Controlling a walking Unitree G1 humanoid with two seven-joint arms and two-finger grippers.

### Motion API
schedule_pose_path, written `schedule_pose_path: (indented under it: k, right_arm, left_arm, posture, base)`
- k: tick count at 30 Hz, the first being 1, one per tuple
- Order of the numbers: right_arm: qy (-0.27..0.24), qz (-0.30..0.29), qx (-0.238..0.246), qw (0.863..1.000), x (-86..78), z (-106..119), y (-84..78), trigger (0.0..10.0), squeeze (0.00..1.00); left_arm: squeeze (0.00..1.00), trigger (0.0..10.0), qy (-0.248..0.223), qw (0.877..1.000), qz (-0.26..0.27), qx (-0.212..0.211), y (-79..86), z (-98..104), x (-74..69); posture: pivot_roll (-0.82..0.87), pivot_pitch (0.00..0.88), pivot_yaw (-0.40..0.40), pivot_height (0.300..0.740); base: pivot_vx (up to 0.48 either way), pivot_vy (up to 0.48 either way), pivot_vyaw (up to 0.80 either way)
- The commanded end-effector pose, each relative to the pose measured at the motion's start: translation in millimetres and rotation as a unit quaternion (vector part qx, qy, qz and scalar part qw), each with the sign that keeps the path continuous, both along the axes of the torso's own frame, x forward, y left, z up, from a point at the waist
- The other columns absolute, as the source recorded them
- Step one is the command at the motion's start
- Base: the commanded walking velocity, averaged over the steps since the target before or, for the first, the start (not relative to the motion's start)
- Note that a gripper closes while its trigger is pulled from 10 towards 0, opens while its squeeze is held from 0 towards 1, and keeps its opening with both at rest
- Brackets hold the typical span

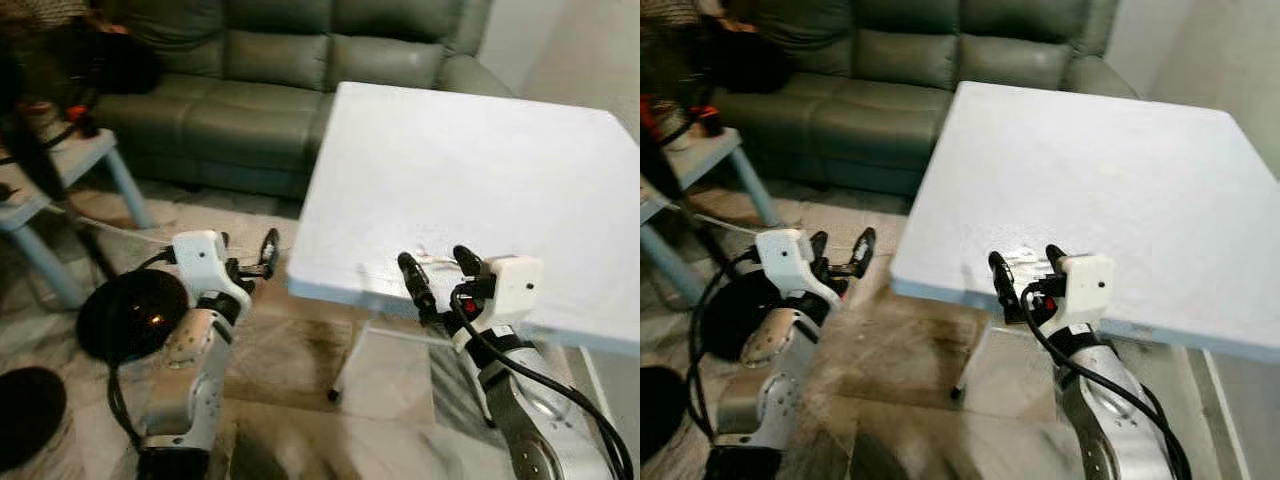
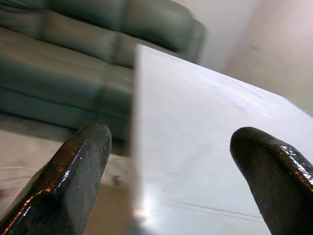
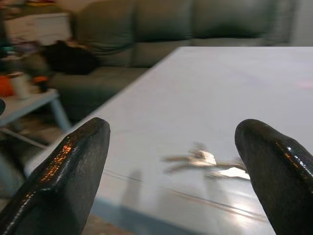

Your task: Hang keys on a hook

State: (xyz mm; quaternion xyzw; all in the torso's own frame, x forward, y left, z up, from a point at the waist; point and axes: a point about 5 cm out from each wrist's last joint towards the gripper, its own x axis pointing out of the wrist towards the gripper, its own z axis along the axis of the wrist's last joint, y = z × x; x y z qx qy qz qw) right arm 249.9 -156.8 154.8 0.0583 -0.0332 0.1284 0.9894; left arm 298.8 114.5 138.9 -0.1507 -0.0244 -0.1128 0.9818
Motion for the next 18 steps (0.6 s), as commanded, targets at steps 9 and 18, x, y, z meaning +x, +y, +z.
schedule_pose_path:
  k: [9, 18]
  right_arm:
    - [0.002, 0.001, 0.001, 1.000, -0.3, 2.3, 0.7, 10.0, 0.00]
    - [0.003, 0.005, 0.002, 1.000, 0.0, 3.2, 2.2, 10.0, 0.00]
  left_arm:
    - [0.00, 10.0, 0.009, 1.000, 0.005, 0.016, -2.0, -4.9, -4.3]
    - [0.00, 10.0, 0.009, 1.000, 0.008, 0.014, 2.0, -3.7, -4.2]
  posture:
    - [0.09, 0.067, -0.038, 0.740]
    - [0.10, 0.079, -0.043, 0.740]
  base:
    - [0.000, 0.000, -0.70]
    - [0.000, 0.000, -0.70]
